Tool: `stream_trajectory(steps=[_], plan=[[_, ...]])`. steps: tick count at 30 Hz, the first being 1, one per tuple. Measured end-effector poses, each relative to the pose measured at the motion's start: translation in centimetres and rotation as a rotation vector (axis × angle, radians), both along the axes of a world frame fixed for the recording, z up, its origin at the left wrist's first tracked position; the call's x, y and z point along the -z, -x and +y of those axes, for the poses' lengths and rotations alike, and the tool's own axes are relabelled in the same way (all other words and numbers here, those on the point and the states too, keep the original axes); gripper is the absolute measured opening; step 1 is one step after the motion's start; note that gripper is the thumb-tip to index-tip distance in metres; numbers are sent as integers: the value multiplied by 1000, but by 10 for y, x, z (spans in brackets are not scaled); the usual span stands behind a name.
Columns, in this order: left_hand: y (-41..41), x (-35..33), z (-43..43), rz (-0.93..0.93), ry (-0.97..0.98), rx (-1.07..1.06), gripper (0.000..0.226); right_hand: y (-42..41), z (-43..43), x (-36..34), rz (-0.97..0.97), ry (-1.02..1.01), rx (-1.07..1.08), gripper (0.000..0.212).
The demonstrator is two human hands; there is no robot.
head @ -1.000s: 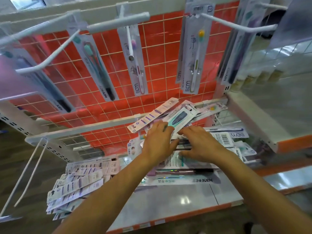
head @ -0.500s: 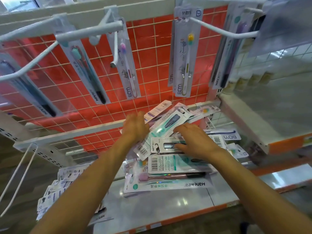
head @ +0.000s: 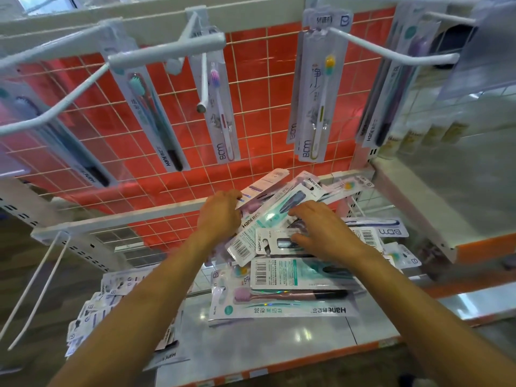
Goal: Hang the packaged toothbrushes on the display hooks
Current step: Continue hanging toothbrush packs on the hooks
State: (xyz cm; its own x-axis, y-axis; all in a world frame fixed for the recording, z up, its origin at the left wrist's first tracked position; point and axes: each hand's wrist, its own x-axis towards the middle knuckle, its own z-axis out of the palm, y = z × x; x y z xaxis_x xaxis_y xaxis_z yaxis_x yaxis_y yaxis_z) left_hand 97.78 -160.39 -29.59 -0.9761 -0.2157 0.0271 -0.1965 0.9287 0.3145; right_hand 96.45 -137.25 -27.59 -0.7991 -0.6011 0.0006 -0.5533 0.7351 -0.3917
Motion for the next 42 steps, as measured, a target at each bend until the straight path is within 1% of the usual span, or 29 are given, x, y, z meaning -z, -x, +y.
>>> stream_trajectory(steps=[3, 6, 8, 11, 12, 14, 15, 16, 19, 21, 23, 25, 26, 27, 28, 29, 30, 32, 33, 34, 36, 39, 42], plan=[[-9, -18, 7, 54, -32, 71, 41, 0, -4, -3, 59, 86, -5, 57], [-21, -38, 13, 68, -41, 172, 39, 1, -11, -5, 172, 190, -18, 59], [-27, -49, 14, 25, -44, 259, 38, 2, -15, -6, 248, 226, -22, 62], [-32, -63, 15, -118, -106, 357, 36, 2, -22, -5, 344, 192, -64, 62], [-33, -67, 15, -157, -145, 389, 34, 2, -24, -6, 363, 165, -77, 57], [-36, -73, 18, -190, -195, 432, 31, 0, -26, -9, 374, 96, -70, 39], [-38, -75, 19, -181, -208, 436, 31, -1, -27, -11, 373, 55, -66, 29], [-40, -76, 19, -157, -218, 432, 32, -2, -26, -12, 373, 20, -66, 23], [-45, -78, 19, -64, -246, 422, 48, -2, -17, -13, 362, 20, -38, 24], [-48, -78, 20, 13, -271, 387, 63, 0, -9, -12, 375, 8, 9, 23], [-49, -73, 23, 153, -385, 256, 70, 2, 0, -12, 387, -3, 65, 22], [-49, -63, 31, 343, -526, 22, 63, 4, 10, -14, 387, 56, 133, 19], [-51, -54, 37, 416, -560, -84, 57, 4, 15, -14, 382, 84, 168, 17], [-54, -45, 45, 458, -566, -138, 51, 4, 19, -15, 375, 104, 197, 16], [-58, -35, 53, 463, -545, -111, 44, 4, 23, -15, 368, 119, 213, 16], [-63, -24, 60, 439, -499, 3, 38, 4, 26, -14, 362, 126, 221, 16], [-68, -14, 68, 382, -421, 169, 35, 3, 28, -14, 356, 118, 228, 16], [-75, -2, 85, 215, -223, 471, 39, 3, 30, -14, 350, 95, 243, 15], [-75, 1, 92, 131, -139, 559, 43, 3, 30, -13, 345, 95, 245, 15], [-74, 1, 98, 68, -71, 611, 47, 2, 29, -14, 334, 100, 246, 15], [-71, 0, 108, 13, 12, 668, 54, 0, 28, -15, 320, 117, 254, 16], [-69, -1, 115, 8, 88, 710, 58, -3, 28, -17, 318, 137, 257, 15], [-69, -2, 118, -13, 148, 695, 61, -6, 26, -19, 296, 148, 256, 17]])
